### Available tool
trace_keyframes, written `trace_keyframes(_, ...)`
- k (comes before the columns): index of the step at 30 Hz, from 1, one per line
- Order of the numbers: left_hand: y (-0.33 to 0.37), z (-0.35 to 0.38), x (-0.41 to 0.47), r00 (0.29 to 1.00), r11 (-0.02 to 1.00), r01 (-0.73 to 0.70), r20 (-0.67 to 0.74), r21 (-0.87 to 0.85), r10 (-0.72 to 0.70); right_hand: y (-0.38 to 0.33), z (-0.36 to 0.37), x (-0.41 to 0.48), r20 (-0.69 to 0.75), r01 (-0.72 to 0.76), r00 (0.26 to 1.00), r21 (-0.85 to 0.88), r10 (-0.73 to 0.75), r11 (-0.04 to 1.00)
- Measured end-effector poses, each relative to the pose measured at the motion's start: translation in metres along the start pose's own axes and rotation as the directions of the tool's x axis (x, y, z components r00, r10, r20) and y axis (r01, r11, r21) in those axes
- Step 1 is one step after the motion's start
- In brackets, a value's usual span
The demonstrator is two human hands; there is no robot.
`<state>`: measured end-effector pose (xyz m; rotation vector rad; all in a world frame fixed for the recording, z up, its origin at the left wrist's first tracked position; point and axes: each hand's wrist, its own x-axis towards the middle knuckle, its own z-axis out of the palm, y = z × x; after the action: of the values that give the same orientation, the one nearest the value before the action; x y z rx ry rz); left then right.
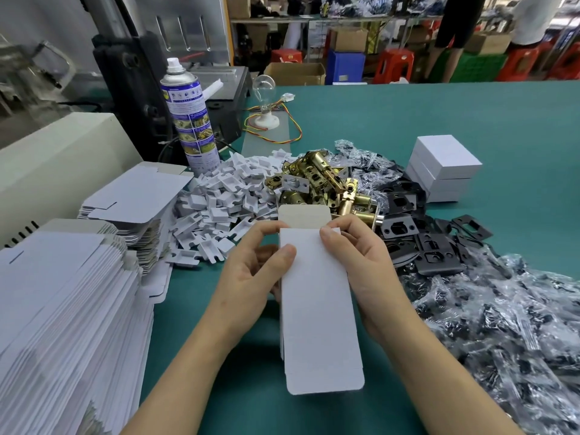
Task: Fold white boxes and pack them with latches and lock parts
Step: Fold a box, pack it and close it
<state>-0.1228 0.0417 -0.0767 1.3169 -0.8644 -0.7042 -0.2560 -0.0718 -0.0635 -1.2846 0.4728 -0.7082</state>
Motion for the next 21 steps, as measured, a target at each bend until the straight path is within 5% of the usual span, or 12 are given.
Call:
trace_keyframes(5,0.0027,0.0014,-0.0008,0.996,0.995,0.085,0.003,-0.057,-0.085,0.0011,0.0001,0.0040,-0.131,-0.013,0.991,-0.002,0.013,1.000)
trace_keyframes(21,0.0000,-0.0036,0.0005,0.982,0.980,0.186,0.030,-0.067,-0.185,0.0063,-0.0058,0.0075,-0.125,-0.133,0.981,0.147,0.152,0.980)
